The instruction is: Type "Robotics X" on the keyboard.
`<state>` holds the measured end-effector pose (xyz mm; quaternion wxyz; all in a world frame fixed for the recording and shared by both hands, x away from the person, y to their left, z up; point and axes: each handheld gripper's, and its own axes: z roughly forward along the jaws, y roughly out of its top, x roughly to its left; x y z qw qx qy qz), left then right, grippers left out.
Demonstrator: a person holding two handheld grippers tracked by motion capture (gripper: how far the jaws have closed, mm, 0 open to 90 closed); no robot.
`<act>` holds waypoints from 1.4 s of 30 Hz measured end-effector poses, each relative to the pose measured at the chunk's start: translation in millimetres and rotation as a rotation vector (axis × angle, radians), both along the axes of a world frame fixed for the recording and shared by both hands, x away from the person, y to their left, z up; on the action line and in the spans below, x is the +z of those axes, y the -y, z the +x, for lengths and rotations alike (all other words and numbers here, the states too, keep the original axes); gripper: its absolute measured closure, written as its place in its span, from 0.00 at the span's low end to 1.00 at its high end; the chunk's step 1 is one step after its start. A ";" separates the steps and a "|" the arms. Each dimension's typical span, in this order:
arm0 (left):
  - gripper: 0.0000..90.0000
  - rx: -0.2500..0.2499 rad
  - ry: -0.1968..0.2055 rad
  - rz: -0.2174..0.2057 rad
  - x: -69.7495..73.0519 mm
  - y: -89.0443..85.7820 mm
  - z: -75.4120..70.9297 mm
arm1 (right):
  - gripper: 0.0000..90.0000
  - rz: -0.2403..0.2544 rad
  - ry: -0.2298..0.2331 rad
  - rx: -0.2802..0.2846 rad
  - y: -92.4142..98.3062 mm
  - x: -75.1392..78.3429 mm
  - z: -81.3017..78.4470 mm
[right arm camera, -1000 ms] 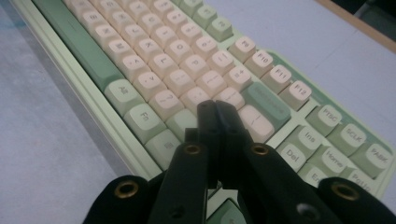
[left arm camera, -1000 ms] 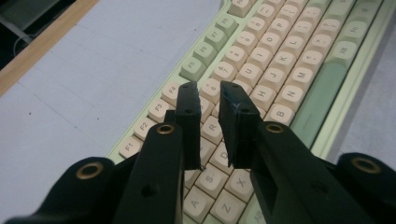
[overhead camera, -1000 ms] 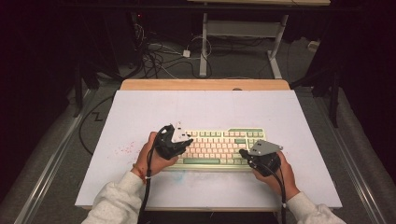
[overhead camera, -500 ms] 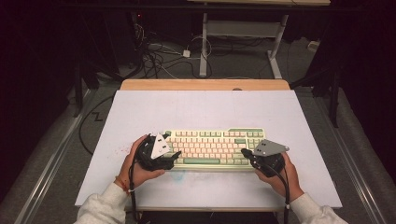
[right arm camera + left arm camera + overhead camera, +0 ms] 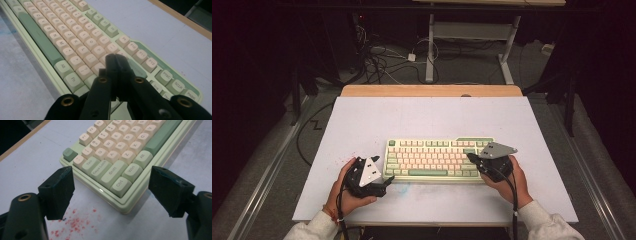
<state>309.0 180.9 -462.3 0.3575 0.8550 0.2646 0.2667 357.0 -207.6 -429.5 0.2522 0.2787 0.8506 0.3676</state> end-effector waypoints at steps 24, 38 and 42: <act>0.22 0.017 -0.056 0.023 -10.7 -15.0 -4.1 | 1.00 -0.052 -0.051 0.051 -63.3 -15.7 34.8; 0.22 0.012 -0.065 0.038 -12.5 -13.5 -3.6 | 1.00 -0.101 -0.084 0.056 -72.8 -23.6 41.8; 0.22 0.012 -0.062 0.034 -11.7 -13.8 -3.8 | 1.00 -0.084 -0.064 0.051 -71.4 -20.0 38.6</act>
